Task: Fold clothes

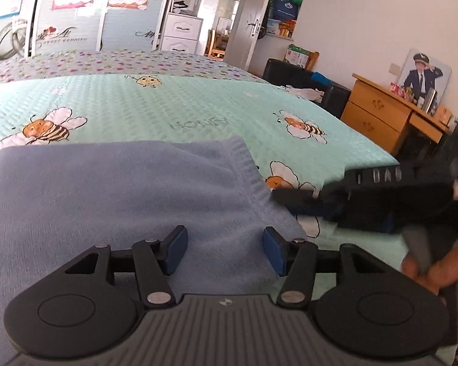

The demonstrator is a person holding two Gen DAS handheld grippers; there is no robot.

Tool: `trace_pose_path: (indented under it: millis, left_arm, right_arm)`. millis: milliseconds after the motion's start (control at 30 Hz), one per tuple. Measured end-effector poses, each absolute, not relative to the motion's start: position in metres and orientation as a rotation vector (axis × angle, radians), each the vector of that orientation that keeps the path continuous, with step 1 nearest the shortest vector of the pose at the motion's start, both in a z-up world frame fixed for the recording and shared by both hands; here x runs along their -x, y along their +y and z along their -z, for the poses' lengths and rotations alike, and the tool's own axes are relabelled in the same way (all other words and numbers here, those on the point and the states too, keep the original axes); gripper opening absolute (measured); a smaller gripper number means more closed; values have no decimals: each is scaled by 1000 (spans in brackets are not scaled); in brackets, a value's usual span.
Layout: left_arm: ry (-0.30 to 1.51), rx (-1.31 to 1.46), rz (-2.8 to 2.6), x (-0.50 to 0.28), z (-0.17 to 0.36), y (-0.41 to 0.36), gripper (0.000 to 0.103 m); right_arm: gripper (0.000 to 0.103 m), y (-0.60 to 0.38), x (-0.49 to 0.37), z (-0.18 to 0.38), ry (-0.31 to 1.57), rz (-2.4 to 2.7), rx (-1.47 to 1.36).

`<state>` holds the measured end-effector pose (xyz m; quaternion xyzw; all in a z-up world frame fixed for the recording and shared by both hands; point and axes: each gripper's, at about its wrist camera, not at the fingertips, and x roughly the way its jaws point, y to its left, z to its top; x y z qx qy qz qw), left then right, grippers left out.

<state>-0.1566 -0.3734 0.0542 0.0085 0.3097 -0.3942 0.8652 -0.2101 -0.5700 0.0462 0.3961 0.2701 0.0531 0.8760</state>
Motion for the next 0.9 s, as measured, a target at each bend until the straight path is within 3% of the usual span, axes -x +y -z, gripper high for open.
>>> trace_pose_path:
  millis: [67,167,233,333,400,600,700,733,900]
  left_arm:
    - [651,-8,831,155,-53,-373,57]
    - [651,-3,834,152,-52,-374,57]
    - [646,-15,831,155,-52,-374,58]
    - [641,-28,822,157,-48,-377,58]
    - [641,-26,820,157,-47,-377,58]
    - [649,50,814,157,-55,-362,57]
    - [628,176,809,160,-75,-329,56]
    - [606,230,806,159,-85,-314,56]
    - [577,391,743,112,-122,-256,57]
  right_arm:
    - [18,-555,210,-75,490,-54,-654]
    - [18,-549,185,-90,411,-235,-733]
    - [18,-551,155,-74,465,-314,-833]
    - [0,-577,127,-14,552,-259,-962]
    - [0,-598,126,22,513,-268,-1121]
    - [0,-602,129,16,517,-250,-1154]
    - [0,-599,129,-2,545,-226,-1118]
    - [6,-595,134,-12,535,-221,-1084]
    - [6,-584,160,-53,453,-177,-1061]
